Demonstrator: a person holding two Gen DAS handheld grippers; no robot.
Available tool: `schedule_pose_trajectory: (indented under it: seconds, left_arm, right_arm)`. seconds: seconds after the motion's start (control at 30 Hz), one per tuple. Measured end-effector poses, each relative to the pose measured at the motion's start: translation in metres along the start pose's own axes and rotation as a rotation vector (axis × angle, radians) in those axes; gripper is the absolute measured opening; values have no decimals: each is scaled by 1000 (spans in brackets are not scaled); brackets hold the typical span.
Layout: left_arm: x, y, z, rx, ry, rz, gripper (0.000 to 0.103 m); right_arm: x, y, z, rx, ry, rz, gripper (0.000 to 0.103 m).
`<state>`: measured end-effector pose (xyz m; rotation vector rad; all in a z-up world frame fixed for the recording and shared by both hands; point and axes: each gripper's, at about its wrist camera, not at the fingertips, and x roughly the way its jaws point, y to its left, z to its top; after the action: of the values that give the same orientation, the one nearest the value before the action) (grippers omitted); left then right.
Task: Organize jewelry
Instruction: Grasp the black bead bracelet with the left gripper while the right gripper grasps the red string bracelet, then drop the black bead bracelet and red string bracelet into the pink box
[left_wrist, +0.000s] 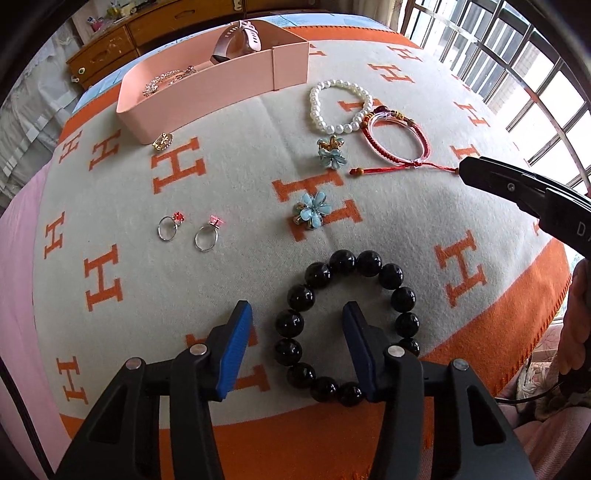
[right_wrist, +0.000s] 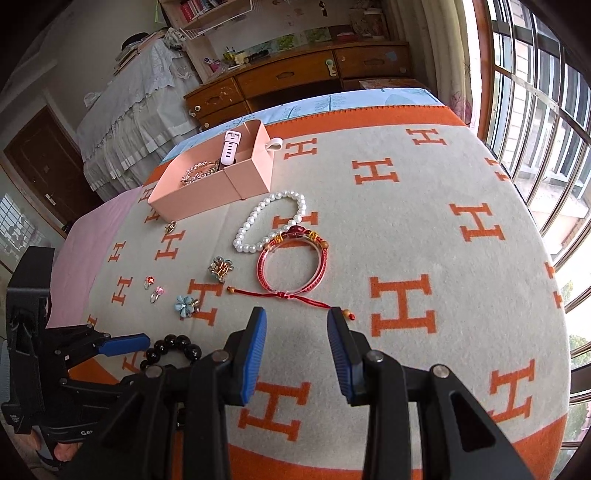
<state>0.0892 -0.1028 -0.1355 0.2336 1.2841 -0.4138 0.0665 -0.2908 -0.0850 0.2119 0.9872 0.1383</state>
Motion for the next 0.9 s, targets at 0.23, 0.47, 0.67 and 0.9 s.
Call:
schedule_pose_trajectory:
  seconds: [0.23,0.47,0.67,0.9]
  left_arm:
    - [1,0,9,9,-8,-16,13]
    - [-4,23,12,-74,-34,-87,13]
    - [-21,30,16,-83,-108,-101,13]
    - [-41,33,25,-76,-162,-130,13]
  right_arm:
    - [9,-1,2,2,18,1,35]
    - [14,5,12,-34,9,-8,35]
    - [28,-1,37,-59,5,-80,34]
    - [57,6,50,-123,65,-142,23]
